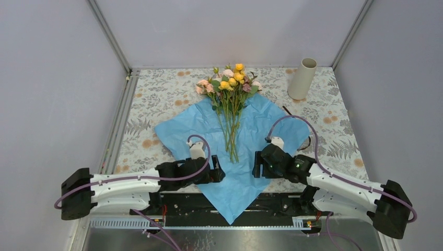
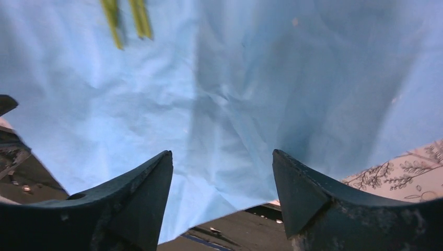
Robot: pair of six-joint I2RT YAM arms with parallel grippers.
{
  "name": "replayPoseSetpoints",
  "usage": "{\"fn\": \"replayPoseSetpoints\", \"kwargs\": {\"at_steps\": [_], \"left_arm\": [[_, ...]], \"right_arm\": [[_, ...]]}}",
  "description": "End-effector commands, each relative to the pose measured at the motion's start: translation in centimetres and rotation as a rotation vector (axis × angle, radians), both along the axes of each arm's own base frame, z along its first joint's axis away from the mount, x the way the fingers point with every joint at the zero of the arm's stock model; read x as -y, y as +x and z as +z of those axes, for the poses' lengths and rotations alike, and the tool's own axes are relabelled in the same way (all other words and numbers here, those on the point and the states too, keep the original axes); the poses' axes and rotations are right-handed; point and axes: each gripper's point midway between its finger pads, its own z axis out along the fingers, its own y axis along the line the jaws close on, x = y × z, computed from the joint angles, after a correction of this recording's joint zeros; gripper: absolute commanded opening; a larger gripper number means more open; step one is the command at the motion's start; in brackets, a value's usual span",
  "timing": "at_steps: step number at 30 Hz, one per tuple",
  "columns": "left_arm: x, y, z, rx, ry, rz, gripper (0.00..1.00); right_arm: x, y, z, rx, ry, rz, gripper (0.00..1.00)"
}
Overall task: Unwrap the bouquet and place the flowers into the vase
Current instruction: Unfold the wrapping paper at the center of the board.
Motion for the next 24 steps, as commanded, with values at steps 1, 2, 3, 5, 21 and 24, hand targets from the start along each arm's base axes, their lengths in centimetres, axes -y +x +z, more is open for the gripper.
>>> {"fn": "replayPoseSetpoints", "kwargs": {"at_steps": [1,2,3,5,21,24], "left_arm": [[0.6,3.4,5.4,0.111,-0.068,0.031,0.93],[0.5,4.0,5.9,0.12,-0.074,0.035,0.93],[0.3,4.8,6.3,0.129,-0.077,0.044,0.93],[-0.3,6.5,7.0,0.151,-0.07,0.067,0.94],[-7.5,17.6,4.9,0.183,-0.028,0.357,0.94],[-9.0,18.3,3.4,0.176,-0.014,0.409,0.94]], "right_arm": [[-0.6,3.2,5.1,0.168,-0.004,0.013,0.79],[-0.7,3.8,5.6,0.186,-0.009,0.015,0.8],[-0.8,4.4,6.2,0.2,-0.016,0.017,0.81],[-1.0,5.8,7.0,0.214,-0.028,0.019,0.82],[0.5,16.1,4.1,0.149,-0.082,-0.013,0.81],[1.3,16.4,2.7,0.115,-0.089,-0.032,0.81]]}}
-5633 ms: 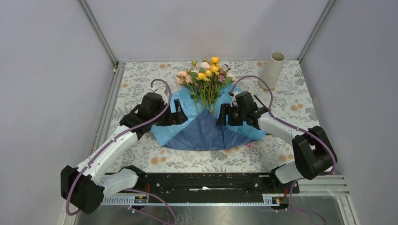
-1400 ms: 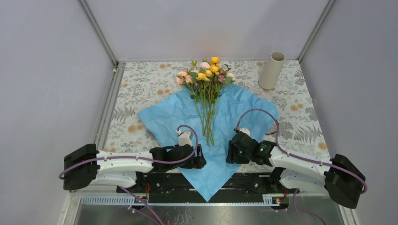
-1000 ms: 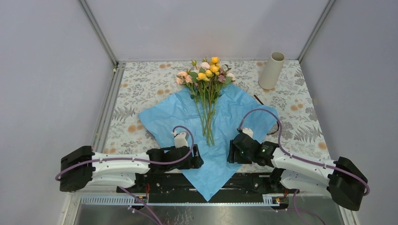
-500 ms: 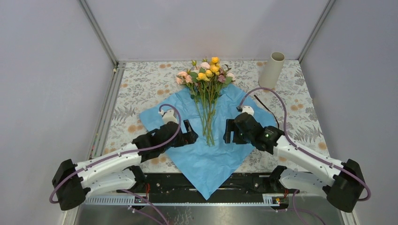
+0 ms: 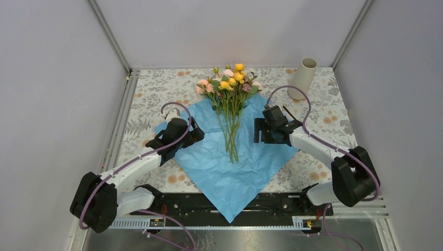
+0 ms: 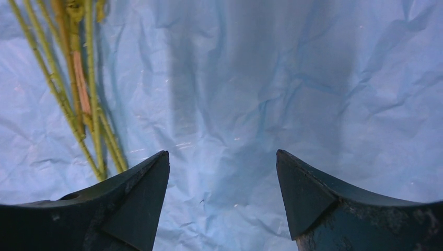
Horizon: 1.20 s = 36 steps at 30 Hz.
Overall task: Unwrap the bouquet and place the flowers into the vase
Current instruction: Unfold the wrapping paper at the center of the board.
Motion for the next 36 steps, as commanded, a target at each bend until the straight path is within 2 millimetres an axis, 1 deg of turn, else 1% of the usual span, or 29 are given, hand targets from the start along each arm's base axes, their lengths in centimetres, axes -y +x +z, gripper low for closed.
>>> {"fn": "replayPoseSetpoints", "kwargs": {"at_steps": [1,6,12,18,22,26,29,31,36], "left_arm": [[-1.2,1.6,-0.9,0.032,-0.029,0.038,0.94],[-3.6,1.5,-3.2,-0.009,-0.028,0.115,0.94],[-5.8,0.7,-5.5,-0.066,-0.048,0.199,0.95],[-6.3,0.7,-6.0,-0.065,-0.076,0.225,0.95],[-6.4,0.7,-5.8,-0.059,-0.081,0.23,0.95],[-6.7,0.8,-4.8,-0.039,-0.085,0.241,0.95],[-6.6,0.8,-3.3,-0.015,-0.104,0.241,0.96],[-6.5,0.9,-1.8,0.011,-0.118,0.238,0.97],[-6.5,0.7,2.3,0.068,-0.13,0.219,0.99]], "right_arm": [[0.3,1.4,-0.6,0.001,0.019,0.015,0.81],[2.0,1.2,-2.5,-0.049,0.012,-0.028,0.8],[4.2,0.8,-4.0,-0.102,0.018,-0.105,0.81],[6.9,0.5,-4.4,-0.138,0.033,-0.234,0.82],[8.5,0.1,-4.4,-0.157,0.03,-0.293,0.84],[10.3,-0.3,-3.9,-0.133,0.012,-0.36,0.87],[10.9,-0.3,-3.0,-0.115,0.028,-0.387,0.87],[11.0,-0.3,-2.1,-0.093,0.039,-0.391,0.87],[10.8,-0.2,1.0,-0.013,0.07,-0.375,0.88]]}}
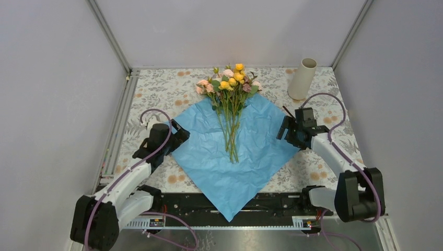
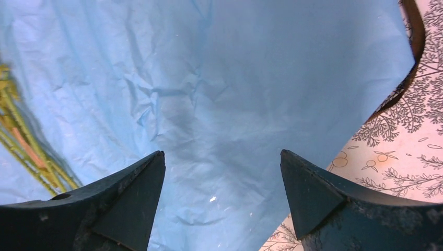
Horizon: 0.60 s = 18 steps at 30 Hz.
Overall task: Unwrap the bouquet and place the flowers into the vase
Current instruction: Unfold the wrapping paper at the center of the board.
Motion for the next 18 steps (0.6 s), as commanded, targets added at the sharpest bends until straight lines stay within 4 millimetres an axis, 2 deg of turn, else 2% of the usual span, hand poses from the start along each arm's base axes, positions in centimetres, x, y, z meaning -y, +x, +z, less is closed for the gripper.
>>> {"fn": "replayPoseSetpoints", "kwargs": {"at_steps": [1,8,14,18], "left_arm": [[0.4,0.7,5.5,0.096,-0.032,-0.019,0.99],[1.8,-0.5,10.6,0.166,-0.089,-0.117,0.99],[2.0,-2.2,14.0,0.186,-0.002,-0.255,0.99],[2.4,-3.1,15.8,0.15,0.058,-0.361,0.99]], "right_arm": [[0.1,0.1,2.7,0.068,0.009,-0.002,0.88],[-2.1,-0.3,6.3,0.163,0.117,0.093,0.85],[-4.3,-1.0,7.9,0.18,0.226,0.171,0.8],[-6.2,-1.4,8.6,0.173,0.323,0.215,0.72]]}}
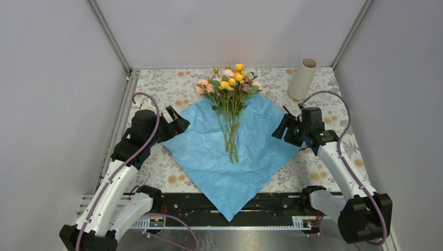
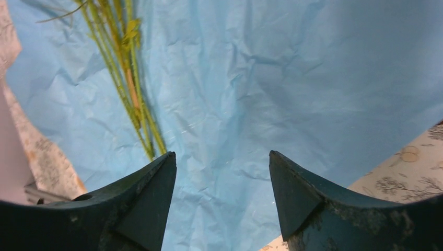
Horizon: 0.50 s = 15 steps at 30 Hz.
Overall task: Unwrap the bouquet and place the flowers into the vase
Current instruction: Unfold the wrapping paper at the center of the board.
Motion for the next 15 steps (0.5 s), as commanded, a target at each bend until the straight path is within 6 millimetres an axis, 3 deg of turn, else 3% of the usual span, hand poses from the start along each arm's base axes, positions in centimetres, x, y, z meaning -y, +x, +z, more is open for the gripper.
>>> {"fn": "replayPoseSetpoints", "kwargs": {"at_steps": [1,5,10,15], "left_arm": [[0.5,-1.1,3.1,0.022,0.083,-0.146,0.98],[0.7,0.0,2.8,0.028,0.055,-0.106,0.94],[4.0,2.1,0.7,0.026,-0.103,-0.085,0.86],[7.5,4.2,0.1,0.038,-0.125,-0.061,0.75]], "right_arm": [[-3.0,-0.3,2.7,0.03,0.135,0.096,0.7],[-5.3,-0.7,2.9,0.05,0.171,0.14,0.66],[-6.9,-1.2,3.2,0.066,0.204,0.162,0.65],[-6.3,-2.2,2.9,0.068,0.178,0.166,0.64]]}}
